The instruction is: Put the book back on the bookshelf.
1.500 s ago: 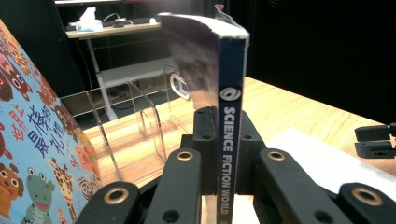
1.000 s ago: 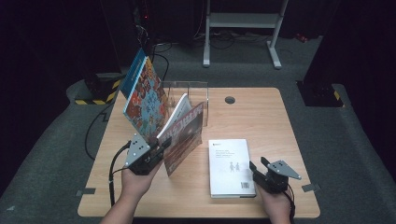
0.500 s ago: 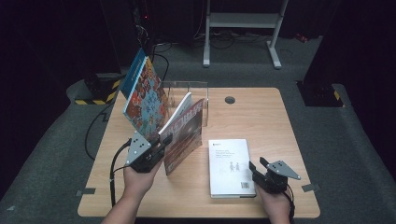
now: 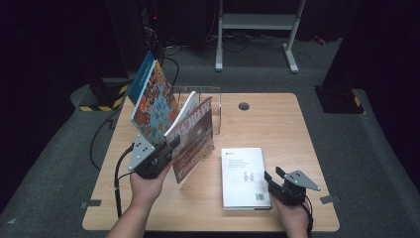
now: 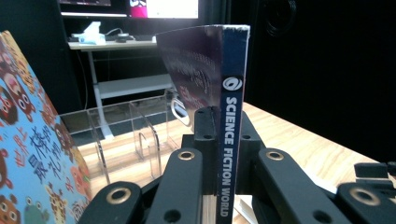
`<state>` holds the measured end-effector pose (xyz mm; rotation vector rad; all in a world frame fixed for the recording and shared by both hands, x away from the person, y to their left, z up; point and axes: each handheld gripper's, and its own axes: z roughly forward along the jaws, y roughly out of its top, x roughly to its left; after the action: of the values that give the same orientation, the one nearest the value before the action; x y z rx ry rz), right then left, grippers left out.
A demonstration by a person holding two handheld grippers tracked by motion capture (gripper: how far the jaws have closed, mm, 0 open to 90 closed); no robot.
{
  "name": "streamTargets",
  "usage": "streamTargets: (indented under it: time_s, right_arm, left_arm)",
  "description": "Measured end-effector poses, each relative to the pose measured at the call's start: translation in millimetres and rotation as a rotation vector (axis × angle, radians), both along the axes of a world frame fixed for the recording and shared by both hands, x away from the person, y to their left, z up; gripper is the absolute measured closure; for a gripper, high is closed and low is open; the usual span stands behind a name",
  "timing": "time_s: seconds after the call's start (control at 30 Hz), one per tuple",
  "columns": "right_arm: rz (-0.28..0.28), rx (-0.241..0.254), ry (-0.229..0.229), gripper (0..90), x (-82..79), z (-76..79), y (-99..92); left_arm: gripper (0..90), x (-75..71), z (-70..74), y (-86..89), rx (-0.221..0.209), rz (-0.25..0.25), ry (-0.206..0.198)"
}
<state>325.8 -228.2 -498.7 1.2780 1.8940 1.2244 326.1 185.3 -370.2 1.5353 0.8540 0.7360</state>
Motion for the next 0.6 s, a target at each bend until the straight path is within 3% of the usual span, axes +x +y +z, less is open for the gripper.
streamTargets:
  time_s: [0.2,0.6]
  right_arm:
    - [0.003,0.002,0.004,48.2,-0.3,-0.4,0.1]
    - [0.006,0.003,0.002,48.1,-0.2,-0.4,0.1]
  left_arm:
    - [83.9,4.0,9.3,4.0,0.012,0.035,-0.023]
    - [83.9,9.1,17.4,18.1,0.016,0.108,-0.027]
